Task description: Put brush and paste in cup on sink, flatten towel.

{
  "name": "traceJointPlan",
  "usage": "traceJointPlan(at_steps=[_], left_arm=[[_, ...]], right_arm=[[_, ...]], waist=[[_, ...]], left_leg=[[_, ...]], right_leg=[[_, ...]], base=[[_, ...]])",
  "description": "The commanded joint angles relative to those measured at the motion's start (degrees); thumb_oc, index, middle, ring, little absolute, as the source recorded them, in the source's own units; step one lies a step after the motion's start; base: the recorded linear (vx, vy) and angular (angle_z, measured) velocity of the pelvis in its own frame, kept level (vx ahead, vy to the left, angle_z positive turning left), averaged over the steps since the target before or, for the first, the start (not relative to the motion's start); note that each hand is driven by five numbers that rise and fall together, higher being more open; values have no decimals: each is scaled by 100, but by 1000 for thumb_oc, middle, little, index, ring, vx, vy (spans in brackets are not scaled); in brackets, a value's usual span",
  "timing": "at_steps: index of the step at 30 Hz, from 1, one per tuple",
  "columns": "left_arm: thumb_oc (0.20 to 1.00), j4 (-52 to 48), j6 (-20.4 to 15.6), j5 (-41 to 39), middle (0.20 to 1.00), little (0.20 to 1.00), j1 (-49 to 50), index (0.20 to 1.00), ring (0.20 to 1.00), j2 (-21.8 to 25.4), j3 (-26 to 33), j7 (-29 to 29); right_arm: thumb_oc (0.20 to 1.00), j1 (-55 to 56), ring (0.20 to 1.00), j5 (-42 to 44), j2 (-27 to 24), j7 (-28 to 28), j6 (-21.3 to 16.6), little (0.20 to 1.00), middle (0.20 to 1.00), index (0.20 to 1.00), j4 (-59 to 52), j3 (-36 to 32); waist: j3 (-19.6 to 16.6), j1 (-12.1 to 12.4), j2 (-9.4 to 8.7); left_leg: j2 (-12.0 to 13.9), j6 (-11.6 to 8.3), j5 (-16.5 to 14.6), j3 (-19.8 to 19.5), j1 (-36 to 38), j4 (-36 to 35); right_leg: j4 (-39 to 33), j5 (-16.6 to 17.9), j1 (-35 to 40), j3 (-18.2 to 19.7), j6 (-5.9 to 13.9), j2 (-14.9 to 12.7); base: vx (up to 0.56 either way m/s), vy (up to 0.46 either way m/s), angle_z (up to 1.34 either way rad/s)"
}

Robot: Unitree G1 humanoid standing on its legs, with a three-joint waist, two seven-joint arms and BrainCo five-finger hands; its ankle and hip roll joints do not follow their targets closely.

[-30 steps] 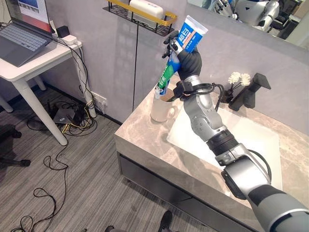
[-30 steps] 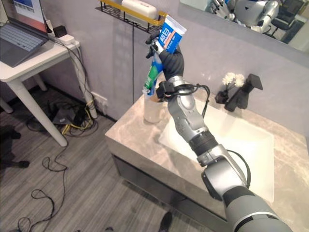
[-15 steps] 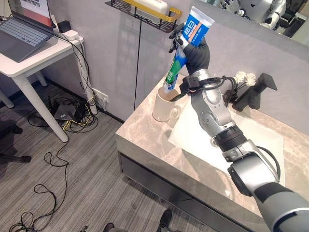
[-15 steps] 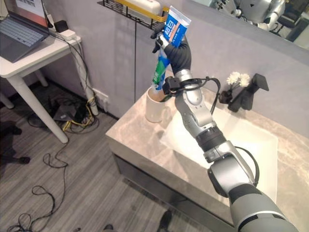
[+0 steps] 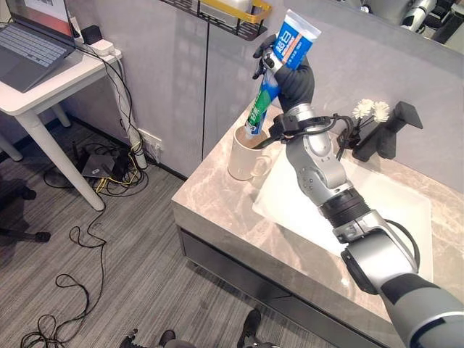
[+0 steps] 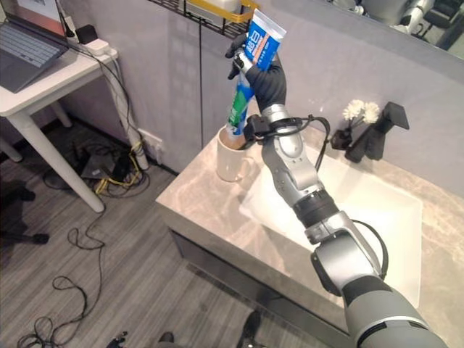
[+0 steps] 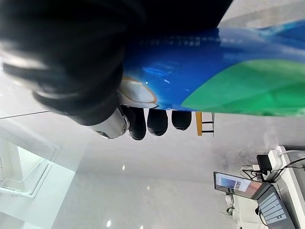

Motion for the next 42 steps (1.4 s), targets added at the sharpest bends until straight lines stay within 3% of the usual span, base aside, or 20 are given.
traceJointPlan(at_steps=[1, 11, 24, 39, 40, 41, 42], left_arm=[[1000, 8, -124, -133, 1000, 1000, -65, 1000, 1000, 242, -320, -87], [1000, 30, -109, -109, 1000, 1000, -162, 1000, 1000, 274, -309, -61], [1000, 757, -90, -40, 1000, 1000, -401, 1000, 1000, 189, -140, 183], [1000, 1211, -95, -4, 1000, 1000, -544, 1000, 1000, 100, -48, 297], [1000, 1221, -89, 4, 1000, 1000, -544, 1000, 1000, 93, -43, 294], [1000, 1220, -88, 11, 1000, 1000, -546, 1000, 1000, 88, -50, 287], [1000, 1214, -85, 18, 1000, 1000, -540, 1000, 1000, 93, -50, 284]], right_arm=[[200, -677, 200, 3, -78, 28, -430, 200, 200, 200, -155, -523], [200, -517, 200, -58, 40, 65, -369, 200, 200, 200, -166, -513], [200, -281, 200, -263, 48, 59, -335, 200, 200, 200, -186, -292], [200, -54, 200, -441, 40, 17, -276, 200, 200, 200, -83, -150], [445, -34, 445, -431, 46, 44, -265, 445, 445, 445, -78, -133], [846, -22, 846, -462, 44, 38, -254, 846, 846, 846, -59, -111], [1000, -28, 1000, -536, 27, 9, -244, 1000, 1000, 1000, -49, -94]], waist=[[274, 231, -188], [344, 228, -227], [365, 253, -393], [275, 166, -398], [267, 162, -399], [258, 160, -400], [252, 157, -402]], left_leg=[[-224, 449, 161, -85, 359, 5], [-269, 482, 126, -122, 313, 22], [-264, 460, 129, -134, 343, 15], [-199, 401, 148, -12, 423, -2], [-195, 398, 149, -7, 421, -2], [-192, 394, 148, -3, 416, -2], [-188, 390, 145, 3, 417, -2]], right_leg=[[-13, 242, 505, 232, 759, -516], [-13, 251, 498, 222, 770, -558], [-13, 219, 522, 243, 763, -556], [-13, 175, 503, 334, 739, -475], [-13, 176, 499, 331, 736, -471], [-13, 174, 498, 334, 739, -469], [-13, 171, 498, 335, 739, -464]], base=[[0, 0, 0], [0, 0, 0], [0, 0, 0], [0, -4, -1], [0, 0, 0], [0, 0, 0], [0, 0, 0]])
